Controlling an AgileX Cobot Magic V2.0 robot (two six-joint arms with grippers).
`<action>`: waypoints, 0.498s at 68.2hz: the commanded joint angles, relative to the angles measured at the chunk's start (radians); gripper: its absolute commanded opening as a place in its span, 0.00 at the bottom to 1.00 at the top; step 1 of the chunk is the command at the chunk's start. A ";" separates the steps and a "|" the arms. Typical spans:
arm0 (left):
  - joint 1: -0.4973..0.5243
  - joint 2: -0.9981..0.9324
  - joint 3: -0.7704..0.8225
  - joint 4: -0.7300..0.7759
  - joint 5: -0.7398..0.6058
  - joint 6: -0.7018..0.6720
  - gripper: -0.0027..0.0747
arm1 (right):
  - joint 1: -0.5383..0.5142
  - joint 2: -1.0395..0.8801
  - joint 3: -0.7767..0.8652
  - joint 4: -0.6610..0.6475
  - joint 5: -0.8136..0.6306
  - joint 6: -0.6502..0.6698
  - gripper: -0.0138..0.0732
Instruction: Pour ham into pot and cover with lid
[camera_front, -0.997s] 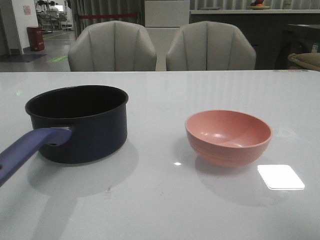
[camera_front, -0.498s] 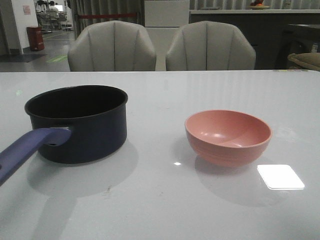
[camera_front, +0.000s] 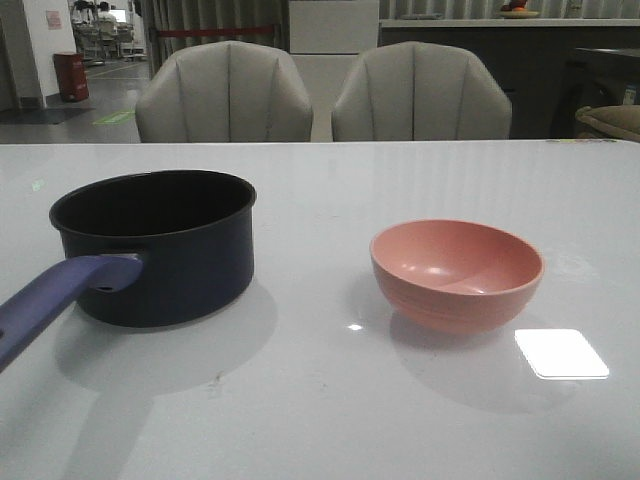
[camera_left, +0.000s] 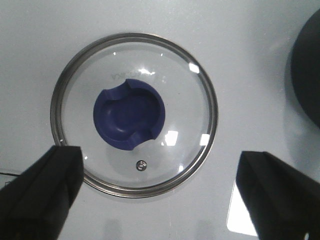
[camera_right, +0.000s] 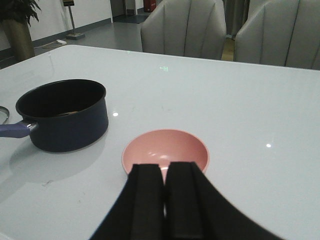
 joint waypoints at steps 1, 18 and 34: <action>0.032 0.029 -0.060 -0.032 0.004 0.021 0.89 | -0.002 0.011 -0.029 0.003 -0.080 -0.012 0.34; 0.093 0.144 -0.067 -0.063 0.017 0.054 0.89 | -0.002 0.011 -0.029 0.003 -0.080 -0.012 0.34; 0.106 0.221 -0.067 -0.104 -0.010 0.125 0.89 | -0.002 0.011 -0.029 0.003 -0.080 -0.012 0.34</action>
